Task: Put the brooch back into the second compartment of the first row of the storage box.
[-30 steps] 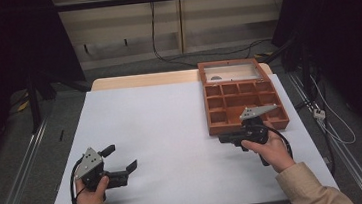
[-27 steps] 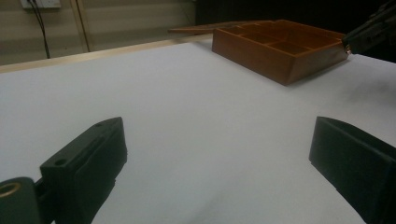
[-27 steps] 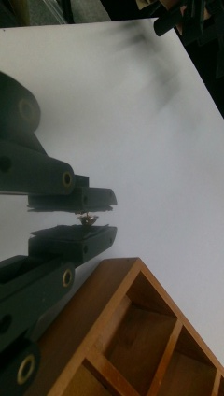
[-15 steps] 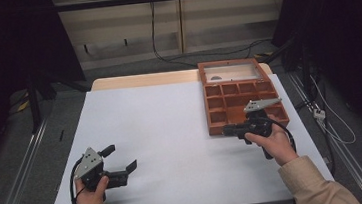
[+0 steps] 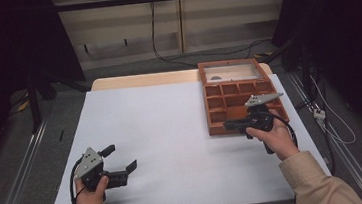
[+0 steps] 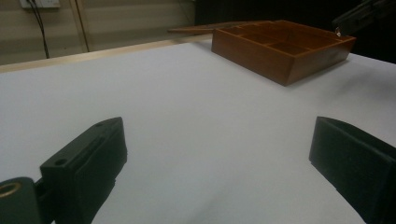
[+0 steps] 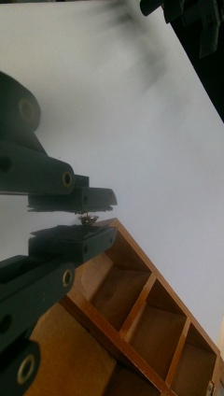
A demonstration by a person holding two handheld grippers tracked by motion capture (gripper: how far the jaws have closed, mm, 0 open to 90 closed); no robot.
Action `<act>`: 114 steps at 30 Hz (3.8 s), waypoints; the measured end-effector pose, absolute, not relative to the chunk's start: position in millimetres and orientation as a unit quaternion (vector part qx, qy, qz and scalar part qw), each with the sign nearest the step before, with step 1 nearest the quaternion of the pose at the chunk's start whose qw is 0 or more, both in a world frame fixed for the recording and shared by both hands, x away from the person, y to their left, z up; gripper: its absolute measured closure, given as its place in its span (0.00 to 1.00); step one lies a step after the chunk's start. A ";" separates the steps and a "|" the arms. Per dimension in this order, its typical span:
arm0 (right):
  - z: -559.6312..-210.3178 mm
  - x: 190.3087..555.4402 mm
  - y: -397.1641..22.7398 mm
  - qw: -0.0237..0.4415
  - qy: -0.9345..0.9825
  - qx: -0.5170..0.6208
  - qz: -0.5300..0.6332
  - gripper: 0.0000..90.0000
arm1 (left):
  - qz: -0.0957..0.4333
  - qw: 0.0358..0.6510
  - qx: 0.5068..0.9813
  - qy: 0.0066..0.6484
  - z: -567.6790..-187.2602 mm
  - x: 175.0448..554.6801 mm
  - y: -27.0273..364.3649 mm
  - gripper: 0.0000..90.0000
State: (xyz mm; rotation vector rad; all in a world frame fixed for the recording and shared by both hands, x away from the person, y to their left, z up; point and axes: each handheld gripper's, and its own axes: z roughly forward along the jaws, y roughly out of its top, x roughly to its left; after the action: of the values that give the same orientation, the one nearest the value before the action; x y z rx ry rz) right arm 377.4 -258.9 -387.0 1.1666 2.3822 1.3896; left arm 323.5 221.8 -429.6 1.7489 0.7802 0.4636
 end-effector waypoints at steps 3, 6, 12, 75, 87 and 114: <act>-385.6 379.2 -260.3 0.074 0.791 0.391 0.464 0.90 | 0.195 0.553 0.739 0.331 -429.7 323.5 221.8 0.04; -383.9 381.7 -262.7 0.077 0.790 0.393 0.464 0.90 | 0.195 0.552 0.740 0.330 -429.8 323.6 221.7 0.04; -380.9 386.6 -267.0 0.081 0.788 0.398 0.464 0.90 | 0.195 0.551 0.741 0.329 -429.9 323.8 221.8 0.04; -381.1 439.3 -292.8 0.118 0.768 0.441 0.449 0.90 | 0.190 0.548 0.746 0.328 -431.1 325.3 220.2 0.04; -377.7 445.5 -291.5 0.123 0.772 0.439 0.443 0.90 | 0.189 0.548 0.746 0.328 -431.3 325.3 219.7 0.04; -376.3 459.3 -291.9 0.126 0.769 0.443 0.442 0.90 | 0.188 0.548 0.746 0.328 -431.0 325.2 218.9 0.04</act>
State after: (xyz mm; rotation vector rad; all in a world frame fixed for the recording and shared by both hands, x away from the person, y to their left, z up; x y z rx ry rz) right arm 459.3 -291.9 -376.3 1.2905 2.2407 1.2887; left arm 325.2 218.9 -431.0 1.7663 0.7767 0.4462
